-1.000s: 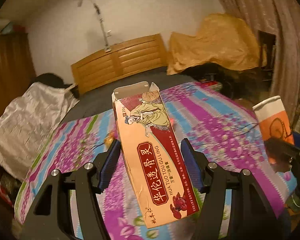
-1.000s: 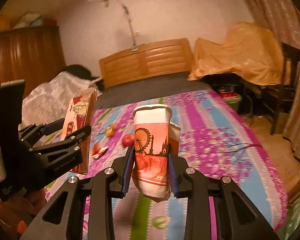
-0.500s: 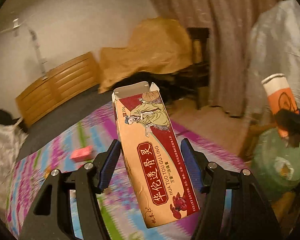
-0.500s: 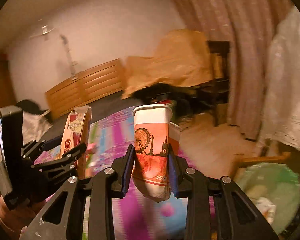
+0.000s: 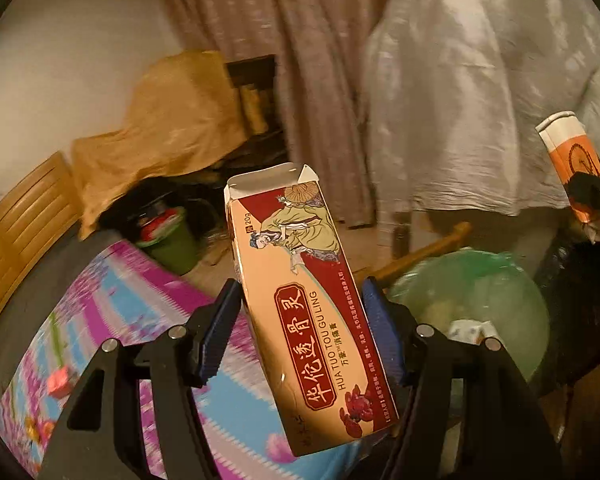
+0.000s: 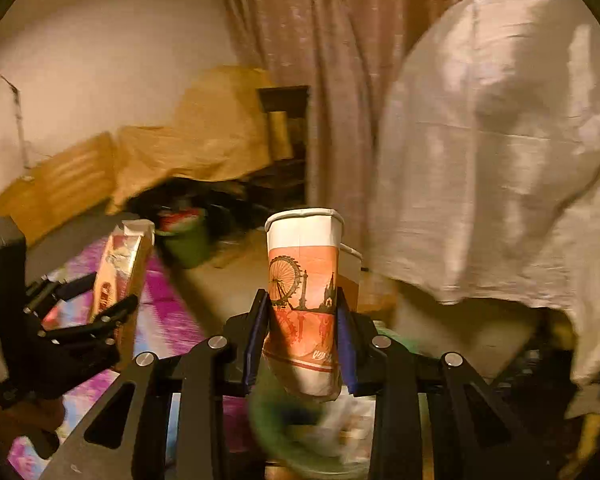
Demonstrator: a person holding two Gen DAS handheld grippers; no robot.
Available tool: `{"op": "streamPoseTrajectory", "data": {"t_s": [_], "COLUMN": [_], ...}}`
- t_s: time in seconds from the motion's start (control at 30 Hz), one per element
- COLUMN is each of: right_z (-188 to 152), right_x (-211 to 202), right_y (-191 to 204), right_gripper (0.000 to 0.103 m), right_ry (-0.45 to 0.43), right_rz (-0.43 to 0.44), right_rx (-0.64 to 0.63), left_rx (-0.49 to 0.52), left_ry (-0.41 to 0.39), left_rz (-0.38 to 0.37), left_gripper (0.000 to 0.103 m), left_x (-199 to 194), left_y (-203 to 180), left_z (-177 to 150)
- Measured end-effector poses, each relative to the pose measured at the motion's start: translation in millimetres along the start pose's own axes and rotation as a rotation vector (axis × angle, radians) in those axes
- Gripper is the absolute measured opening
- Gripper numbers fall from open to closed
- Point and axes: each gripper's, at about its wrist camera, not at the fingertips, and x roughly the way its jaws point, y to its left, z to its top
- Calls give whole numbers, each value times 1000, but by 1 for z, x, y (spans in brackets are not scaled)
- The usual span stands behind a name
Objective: Collect trash
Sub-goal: 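Carry the carton and paper cup over the green bin with both tools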
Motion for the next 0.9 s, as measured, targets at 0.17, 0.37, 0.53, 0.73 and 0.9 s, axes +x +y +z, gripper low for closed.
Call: {"op": "streamPoseTrajectory", "data": {"t_s": [0.17,0.37,0.53,0.73,0.9], "right_z": [-5,-15,-25,-38,-47], "right_x": [1,15,19,34,46], "right_y": [-25,-54,-51,-59,-59], "right_gripper": [33,34,34,35,35], "right_ry": [38,116,166,219,254], "right_rz": [-66,-87,-76,-49,-36], "right_rx": [-11,19,32,85,100], "left_rx": [45,84,106,133,156], "left_ry": [17,46,71,115,132], "left_rz": [-87,-148,-174,-201,-208], "left_gripper": [60,60,60,60,60], "left_x": [23,38,45,56,58], "left_y": [-39,-72,-85,-98,-102], "left_z": [15,23,22,12,7]}}
